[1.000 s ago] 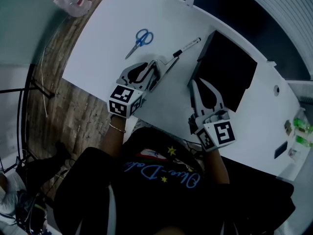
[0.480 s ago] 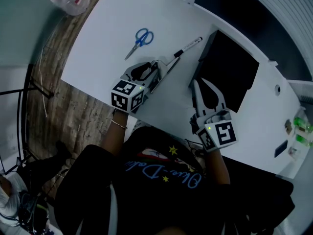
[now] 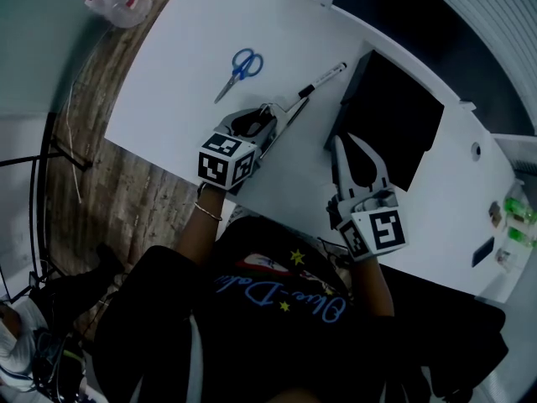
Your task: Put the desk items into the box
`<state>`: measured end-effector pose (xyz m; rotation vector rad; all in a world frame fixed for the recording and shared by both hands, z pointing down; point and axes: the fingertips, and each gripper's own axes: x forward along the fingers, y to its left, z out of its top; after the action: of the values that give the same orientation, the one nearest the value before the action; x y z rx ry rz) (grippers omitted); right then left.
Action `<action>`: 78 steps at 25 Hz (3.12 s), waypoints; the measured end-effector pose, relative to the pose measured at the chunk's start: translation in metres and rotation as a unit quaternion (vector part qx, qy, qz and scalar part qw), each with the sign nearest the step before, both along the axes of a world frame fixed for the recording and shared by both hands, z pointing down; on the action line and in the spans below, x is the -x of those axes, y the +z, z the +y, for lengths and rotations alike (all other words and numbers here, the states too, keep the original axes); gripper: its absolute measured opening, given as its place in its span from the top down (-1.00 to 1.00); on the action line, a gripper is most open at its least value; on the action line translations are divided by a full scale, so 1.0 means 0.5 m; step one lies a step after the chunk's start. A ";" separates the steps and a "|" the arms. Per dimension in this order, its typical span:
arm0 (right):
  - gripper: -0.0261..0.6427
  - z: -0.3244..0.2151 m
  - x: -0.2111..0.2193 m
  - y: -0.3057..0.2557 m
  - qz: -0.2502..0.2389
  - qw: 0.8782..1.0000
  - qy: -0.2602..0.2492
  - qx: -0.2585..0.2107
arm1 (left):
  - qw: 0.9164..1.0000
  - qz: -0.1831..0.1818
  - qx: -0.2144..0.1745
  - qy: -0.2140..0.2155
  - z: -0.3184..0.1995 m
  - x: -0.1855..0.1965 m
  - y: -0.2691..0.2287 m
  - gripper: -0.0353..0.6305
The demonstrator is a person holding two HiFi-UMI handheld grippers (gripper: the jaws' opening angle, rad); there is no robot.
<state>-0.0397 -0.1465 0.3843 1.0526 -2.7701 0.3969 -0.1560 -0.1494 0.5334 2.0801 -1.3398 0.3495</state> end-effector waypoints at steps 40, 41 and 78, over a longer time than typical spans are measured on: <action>0.89 0.016 -0.065 -0.012 0.008 0.999 0.036 -0.007 | 0.998 -0.036 -0.041 0.018 0.026 -0.063 -0.074 0.85; 0.89 0.016 -0.065 -0.014 0.007 0.999 0.035 -0.007 | 0.998 -0.036 -0.043 0.017 0.027 -0.064 -0.077 0.85; 0.89 0.051 -0.079 -0.071 -0.044 0.998 0.025 -0.040 | 0.985 -0.071 -0.157 0.004 0.066 -0.068 -0.300 0.85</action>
<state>-0.0002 -0.1210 0.3487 1.1527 -2.8632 0.3491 -0.1220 -0.1165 0.3836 2.3551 -1.5539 0.3101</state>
